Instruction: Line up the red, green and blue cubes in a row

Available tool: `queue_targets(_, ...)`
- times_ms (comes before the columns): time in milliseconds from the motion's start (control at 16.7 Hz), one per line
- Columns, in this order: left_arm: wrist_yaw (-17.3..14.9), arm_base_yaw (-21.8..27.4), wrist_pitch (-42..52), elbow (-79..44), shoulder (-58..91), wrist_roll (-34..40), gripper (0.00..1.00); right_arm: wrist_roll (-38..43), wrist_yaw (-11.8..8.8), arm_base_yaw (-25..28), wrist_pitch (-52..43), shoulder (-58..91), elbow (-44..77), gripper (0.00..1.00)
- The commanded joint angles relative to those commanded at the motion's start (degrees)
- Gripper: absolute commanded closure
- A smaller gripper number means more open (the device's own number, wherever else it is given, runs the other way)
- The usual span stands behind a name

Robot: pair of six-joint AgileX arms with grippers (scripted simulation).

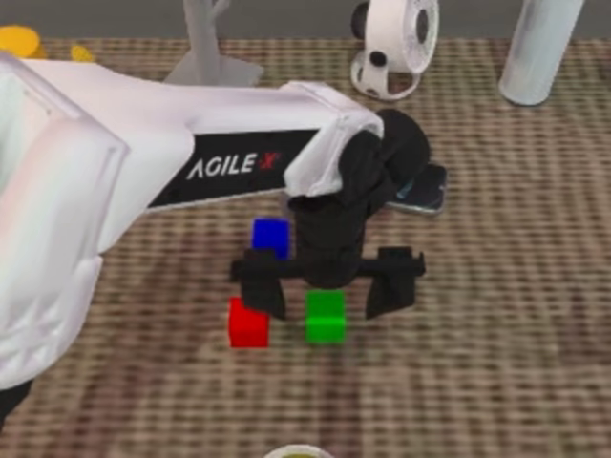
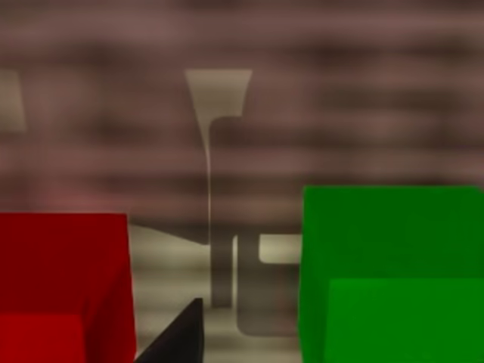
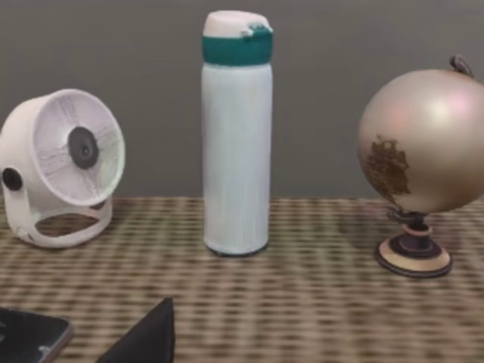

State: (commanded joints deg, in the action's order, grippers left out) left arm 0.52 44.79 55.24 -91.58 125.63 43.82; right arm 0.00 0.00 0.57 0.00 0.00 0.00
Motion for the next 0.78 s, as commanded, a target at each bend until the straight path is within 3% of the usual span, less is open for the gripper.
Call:
queue_targets(480, 0.0, 0.1, 1.0, -0.9, -0.3, 0.0, 0.0, 0.0, 0.0, 0.0, 0.0, 0.0, 0.0, 0.0)
queue_targets(780, 0.0, -0.6, 10.9, -7.7, -2.8, 0.3, 0.0, 0.0, 0.0, 0.0, 0.0, 0.0, 0.0, 0.0)
